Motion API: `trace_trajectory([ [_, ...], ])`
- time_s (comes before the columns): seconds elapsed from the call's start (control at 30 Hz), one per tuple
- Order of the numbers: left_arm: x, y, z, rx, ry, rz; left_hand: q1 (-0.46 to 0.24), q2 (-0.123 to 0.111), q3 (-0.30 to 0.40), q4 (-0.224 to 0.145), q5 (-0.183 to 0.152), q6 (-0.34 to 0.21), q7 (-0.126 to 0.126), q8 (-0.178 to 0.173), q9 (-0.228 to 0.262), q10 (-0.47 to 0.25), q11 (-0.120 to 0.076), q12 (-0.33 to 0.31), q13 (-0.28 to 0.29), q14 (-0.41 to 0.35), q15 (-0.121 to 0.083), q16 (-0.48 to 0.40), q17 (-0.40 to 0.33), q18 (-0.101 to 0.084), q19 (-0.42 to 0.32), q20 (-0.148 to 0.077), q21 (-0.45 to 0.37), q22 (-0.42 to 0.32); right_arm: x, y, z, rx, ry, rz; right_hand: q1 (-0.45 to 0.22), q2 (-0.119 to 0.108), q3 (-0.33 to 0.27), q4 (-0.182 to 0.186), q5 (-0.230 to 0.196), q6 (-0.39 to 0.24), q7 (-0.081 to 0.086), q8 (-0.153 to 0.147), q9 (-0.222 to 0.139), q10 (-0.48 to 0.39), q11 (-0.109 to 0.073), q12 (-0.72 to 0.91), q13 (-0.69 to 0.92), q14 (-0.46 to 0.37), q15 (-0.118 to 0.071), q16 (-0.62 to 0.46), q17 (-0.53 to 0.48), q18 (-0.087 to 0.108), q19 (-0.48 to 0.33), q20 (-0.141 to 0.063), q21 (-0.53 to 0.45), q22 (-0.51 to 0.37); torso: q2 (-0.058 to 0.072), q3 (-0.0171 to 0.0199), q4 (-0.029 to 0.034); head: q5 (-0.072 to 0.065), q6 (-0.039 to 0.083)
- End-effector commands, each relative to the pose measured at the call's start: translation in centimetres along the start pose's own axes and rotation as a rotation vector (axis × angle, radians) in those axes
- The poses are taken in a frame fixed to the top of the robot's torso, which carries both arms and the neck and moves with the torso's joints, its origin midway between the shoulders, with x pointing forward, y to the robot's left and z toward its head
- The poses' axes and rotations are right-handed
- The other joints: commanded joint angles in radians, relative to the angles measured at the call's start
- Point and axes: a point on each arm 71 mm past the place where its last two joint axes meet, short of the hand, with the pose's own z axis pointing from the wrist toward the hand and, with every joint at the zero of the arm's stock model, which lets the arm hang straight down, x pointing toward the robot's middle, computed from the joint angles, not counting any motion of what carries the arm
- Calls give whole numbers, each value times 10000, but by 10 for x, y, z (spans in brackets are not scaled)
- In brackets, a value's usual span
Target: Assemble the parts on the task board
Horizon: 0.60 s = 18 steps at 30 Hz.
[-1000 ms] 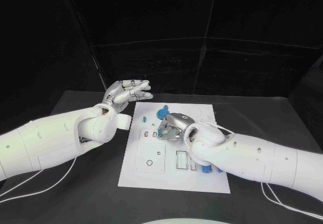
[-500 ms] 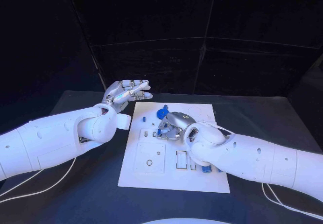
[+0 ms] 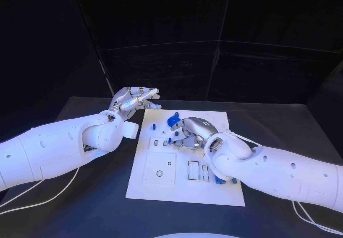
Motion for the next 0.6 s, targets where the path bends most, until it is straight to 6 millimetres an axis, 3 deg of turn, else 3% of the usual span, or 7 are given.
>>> trace_trajectory([
  [0.03, 1, 4, -1, -738, 886, 1312, -268, -73, -217, 116, 0, 273, -248, 87, 33, 690, -319, 212, 142, 840, -359, 1072, 751, 156, 943, -363, 541, 268, -18, 8, -11, -1668, -398, 619, 160, 65, 5, 72, 32, 45, -9, 60, 36, -83, 35, -99, 952, 883, 67, -106, 1769, 55, -108, 58, -109, -202, -26, 2, -7, -3, 51],
  [0.1, -1, 7, -2, -1367, 1064, 2021, -243, -11, -238, 137, 11, 475, -416, 139, 68, 1333, -493, 489, 329, 939, -558, 2975, 2394, 152, 1329, -538, 816, 421, -29, 6, -18, -1908, -207, 661, 197, 71, -29, 96, 107, 100, -24, 88, 55, -123, 21, -146, 905, 850, 58, -166, 1640, 84, -185, 58, -185, -346, -30, 14, 6, -3, 63],
  [0.23, -3, 11, -1, -2376, 1374, 3430, -275, -109, -456, 103, 59, 759, -709, 262, 218, 2227, -783, 1501, 1187, 1081, -870, 8364, 7486, 100, 2113, -902, 1671, 950, -54, -4, -30, -1750, 245, 1225, 268, 149, -98, 169, 188, 309, -86, 181, 103, -257, -33, -312, 742, 752, 12, -357, 1257, 184, -453, 28, -458, -859, -96, 14, -2, 41, 47],
  [0.33, -2, 13, -1, -3072, 1715, 4221, -660, -23, -736, 353, 72, 749, -735, 433, 406, 2244, -1077, 2647, 2233, 1168, -950, 10643, 9904, -6, 2424, -1020, 2610, 1659, -69, -13, -34, -1410, 377, 1765, 334, 212, -127, 193, 247, 369, -111, 201, 112, -356, -61, -436, 622, 694, -16, -480, 1029, 241, -607, 1, -630, -1168, -132, 30, -27, 77, 73],
  [0.37, -2, 14, 0, -3439, 1926, 4665, -893, 71, -867, 527, 16, 716, -741, 549, 519, 1979, -1001, 3190, 2785, 1146, -919, 11316, 10688, -66, 2352, -1108, 3339, 2426, -77, -17, -37, -1215, 385, 2038, 363, 247, -144, 207, 306, 396, -122, 210, 116, -394, -74, -486, 573, 672, -29, -533, 936, 267, -676, -14, -714, -1315, -152, 35, -35, 78, 64],
  [0.5, 3, 15, 6, -4749, 2674, 6603, -1588, 399, -1388, 1201, 198, 556, -816, 1256, 1104, 1511, -1100, 6790, 6347, 1256, -1051, 12412, 12086, -330, 2053, -1136, 5592, 4816, -103, -36, -41, -527, 171, 2762, 444, 324, -206, 235, 527, 421, -143, 210, 116, -476, -96, -599, 465, 637, -60, -645, 764, 314, -792, -47, -891, -1599, -281, 70, -84, 76, 17],
  [0.6, 6, 13, 13, -5469, 2925, 7989, -1587, 502, -1685, 1359, 28, 222, -854, 1669, 1492, 1031, -999, 7910, 7504, 1247, -923, 12516, 12231, -366, 1744, -1163, 6501, 5818, -115, -50, -42, 35, 69, 3108, 501, 361, -239, 238, 637, 422, -147, 205, 113, -551, -106, -696, 369, 608, -71, -729, 627, 341, -854, -61, -993, -1763, -364, 97, -127, 113, -49],
])
